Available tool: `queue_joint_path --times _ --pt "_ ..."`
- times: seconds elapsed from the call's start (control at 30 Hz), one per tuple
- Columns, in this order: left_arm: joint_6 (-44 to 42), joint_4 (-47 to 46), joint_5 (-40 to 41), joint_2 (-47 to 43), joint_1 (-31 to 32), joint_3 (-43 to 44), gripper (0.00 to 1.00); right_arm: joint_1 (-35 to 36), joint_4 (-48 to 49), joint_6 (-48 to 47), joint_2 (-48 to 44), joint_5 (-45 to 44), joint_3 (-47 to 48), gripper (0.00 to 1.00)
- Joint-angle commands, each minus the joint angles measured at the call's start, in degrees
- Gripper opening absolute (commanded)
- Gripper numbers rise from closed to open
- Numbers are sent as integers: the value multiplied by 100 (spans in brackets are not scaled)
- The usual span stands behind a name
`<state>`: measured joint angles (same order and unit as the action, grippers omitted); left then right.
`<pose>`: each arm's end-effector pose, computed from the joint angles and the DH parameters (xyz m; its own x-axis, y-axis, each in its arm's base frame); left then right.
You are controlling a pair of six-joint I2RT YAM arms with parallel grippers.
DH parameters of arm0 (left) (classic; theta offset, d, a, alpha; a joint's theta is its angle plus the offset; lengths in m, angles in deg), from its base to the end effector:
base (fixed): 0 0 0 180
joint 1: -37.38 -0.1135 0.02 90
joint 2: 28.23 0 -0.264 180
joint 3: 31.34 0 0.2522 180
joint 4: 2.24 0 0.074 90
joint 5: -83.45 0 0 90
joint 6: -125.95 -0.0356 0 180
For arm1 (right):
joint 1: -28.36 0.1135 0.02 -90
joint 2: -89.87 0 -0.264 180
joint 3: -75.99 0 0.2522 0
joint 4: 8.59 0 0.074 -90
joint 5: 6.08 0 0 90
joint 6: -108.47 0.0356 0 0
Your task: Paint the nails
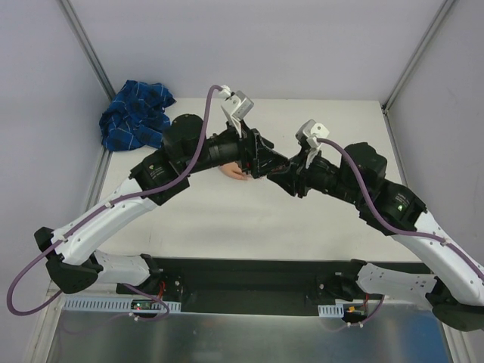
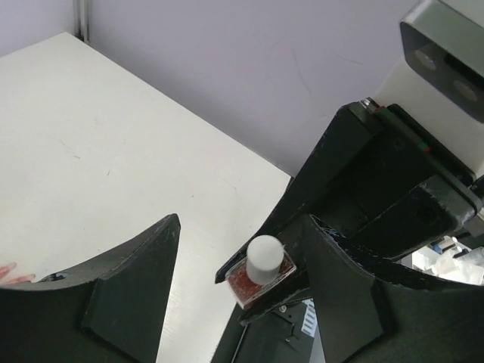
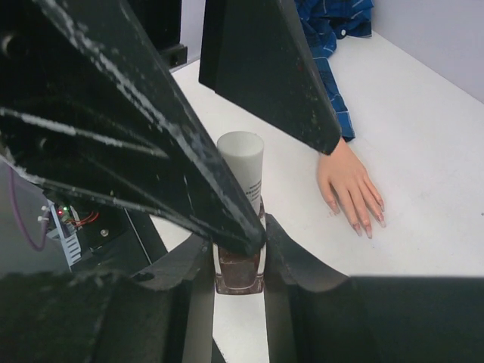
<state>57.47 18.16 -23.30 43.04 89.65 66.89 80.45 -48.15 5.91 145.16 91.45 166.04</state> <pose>0.1555 -0.2178 0.4902 -0.2770 -0.2159 -0.9363 0.8932 0.3013 -0.3338 0.1105 0.1494 0.4652 0.1374 -0.1745 -0.9750 -0.8529 0.4796 -0.2060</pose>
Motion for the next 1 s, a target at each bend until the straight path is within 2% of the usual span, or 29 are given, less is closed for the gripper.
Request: queue_joint_path --times 0.0,0.23,0.27,0.3,0.37,0.4,0.43,0.5,0.53,0.6,0.63,0.67,0.7,0.73,0.77,0.8,0.87,0.9,0.93,0.97 --pt "-209 -57 374 28 222 343 62 125 154 -194 -62 -586 237 0" --pt "-157 -13 -90 36 231 307 27 187 251 -195 -158 -683 176 0" --pt "-148 -13 -257 54 222 307 22 187 303 -195 -167 -596 158 0" --pt "-122 -13 -624 98 213 333 9 187 339 -160 -220 -560 132 0" --pt "-43 -22 -1091 168 187 351 0 187 400 -124 -281 -420 105 0" --pt "10 -100 -1372 247 161 369 0 178 444 -107 -360 -341 70 0" --pt "28 -162 -2297 317 126 369 0 169 479 -89 -404 -35 53 0" --pt "72 -442 -3434 536 3 430 0 134 567 -141 -466 745 9 0" --pt "63 -583 -4353 590 -32 422 0 65 533 -264 -484 1811 0 0" --pt "115 -898 -5203 669 -24 255 0 -32 515 -300 -536 2941 -35 0" --pt "220 -1579 -5494 643 -7 107 0 -224 515 -291 -580 4017 -44 0" --pt "378 -1986 -5897 626 -15 -225 0 -322 689 -74 -615 4446 -70 0" --pt "736 -2434 -6031 608 -15 -342 0 -410 838 111 -624 4816 -105 0" --pt "748 -2621 -6154 617 -24 -369 0 -533 979 261 -659 5315 -158 0" --pt "705 -2606 -6182 643 -24 -396 0 -577 1155 428 -686 5407 -185 0" --pt "557 -2527 -6104 626 -59 -378 0 -586 1191 456 -721 5417 -202 0" --pt "249 -1783 -5788 634 -120 -187 0 -639 1157 473 -791 5189 -281 0" --pt "-153 -1449 -5343 652 -182 -72 1 -691 1130 465 -791 5136 -290 0" --pt "-278 -1124 -5138 669 -217 16 6 -718 1008 447 -774 4979 -273 0" --pt "-358 -798 -4875 626 -252 130 20 -727 903 404 -748 4856 -247 0"
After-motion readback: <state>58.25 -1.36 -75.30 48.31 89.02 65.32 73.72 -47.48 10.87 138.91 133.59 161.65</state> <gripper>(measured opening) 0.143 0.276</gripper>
